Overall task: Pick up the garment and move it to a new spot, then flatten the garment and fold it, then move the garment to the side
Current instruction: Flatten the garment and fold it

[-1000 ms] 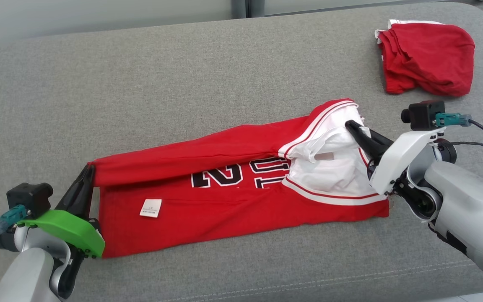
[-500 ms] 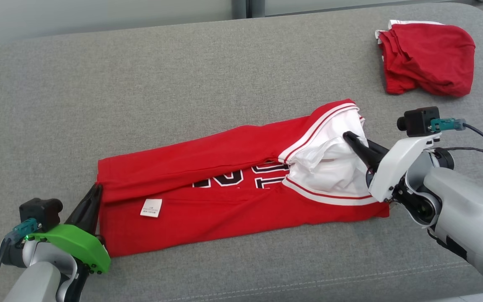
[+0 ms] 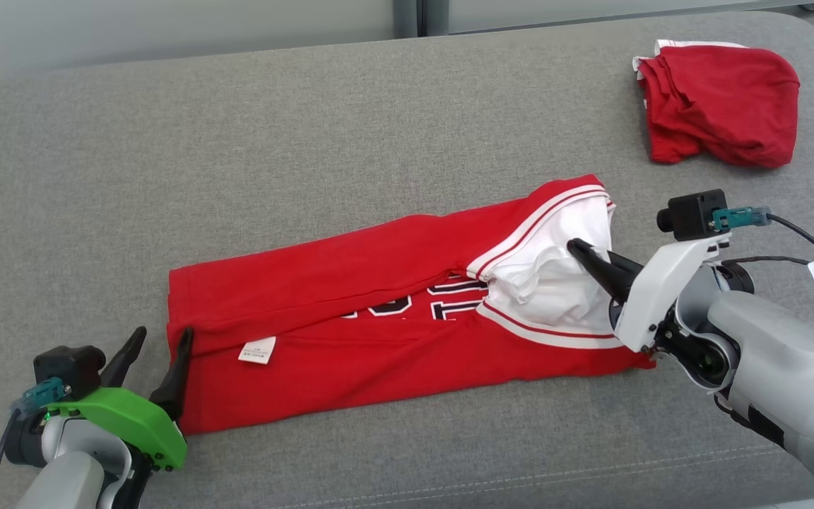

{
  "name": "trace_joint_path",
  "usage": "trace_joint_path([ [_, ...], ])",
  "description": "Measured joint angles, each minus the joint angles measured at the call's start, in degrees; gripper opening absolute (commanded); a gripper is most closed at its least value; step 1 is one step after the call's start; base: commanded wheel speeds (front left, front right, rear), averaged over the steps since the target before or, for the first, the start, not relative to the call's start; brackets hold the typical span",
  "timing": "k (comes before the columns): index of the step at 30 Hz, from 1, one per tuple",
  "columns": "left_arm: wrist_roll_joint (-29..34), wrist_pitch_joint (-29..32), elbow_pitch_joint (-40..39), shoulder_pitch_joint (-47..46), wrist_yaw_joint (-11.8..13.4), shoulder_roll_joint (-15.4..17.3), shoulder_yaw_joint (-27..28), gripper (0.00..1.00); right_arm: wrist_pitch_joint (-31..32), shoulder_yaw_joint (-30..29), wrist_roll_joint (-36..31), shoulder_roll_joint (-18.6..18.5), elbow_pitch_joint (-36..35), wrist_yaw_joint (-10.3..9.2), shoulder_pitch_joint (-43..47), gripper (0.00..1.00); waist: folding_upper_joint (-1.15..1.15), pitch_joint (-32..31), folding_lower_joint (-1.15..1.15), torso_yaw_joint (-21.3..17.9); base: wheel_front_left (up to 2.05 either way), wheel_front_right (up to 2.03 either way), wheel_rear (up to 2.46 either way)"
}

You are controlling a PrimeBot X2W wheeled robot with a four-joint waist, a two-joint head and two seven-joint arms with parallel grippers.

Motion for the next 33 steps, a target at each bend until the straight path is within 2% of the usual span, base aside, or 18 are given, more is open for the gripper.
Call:
trace_joint_path([
  [10, -0.07, -0.01, -0.38, -0.07, 0.00, -0.54, 0.78, 1.00, 1.78, 0.56, 1.11, -0.25, 0.13, 0.00, 1.93, 0.00, 0.00, -1.05, 0.00, 0.00, 0.00, 0.00, 0.00],
  [11, -0.07, -0.02, -0.48, -0.08, 0.00, -0.65, 0.80, 1.00, 2.04, 0.59, 1.20, -0.24, 0.13, 0.00, 2.10, 0.09, 0.00, -1.15, 0.00, 0.01, 0.00, 0.00, 0.00],
  [13, -0.07, -0.02, -0.51, -0.08, 0.00, -0.74, 0.81, 1.00, 2.44, 0.74, 1.43, -0.24, 0.14, 0.00, 2.36, 0.48, 0.00, -1.36, 0.00, 0.02, 0.00, 0.00, 0.00],
  [14, -0.07, -0.02, -0.53, -0.08, 0.00, -0.75, 0.83, 1.00, 2.46, 0.75, 1.43, -0.23, 0.19, 0.00, 2.37, 1.00, 0.00, -1.46, 0.00, 0.03, 0.00, 0.00, 0.00],
  [24, -0.05, -0.02, -0.90, -0.08, 0.00, -1.01, 0.90, 1.00, 2.63, 0.86, 1.62, -0.23, 0.44, 0.00, 2.57, 1.00, 0.00, -2.45, 0.00, 0.01, 0.00, 0.00, 0.00],
  [33, 0.10, -0.03, -2.61, -0.07, 0.00, -1.47, 2.25, 1.00, -4.01, -0.59, 1.81, -1.57, -0.94, 0.00, 2.57, 1.00, 0.00, -3.91, 0.00, -0.19, 0.00, 0.00, 0.00],
])
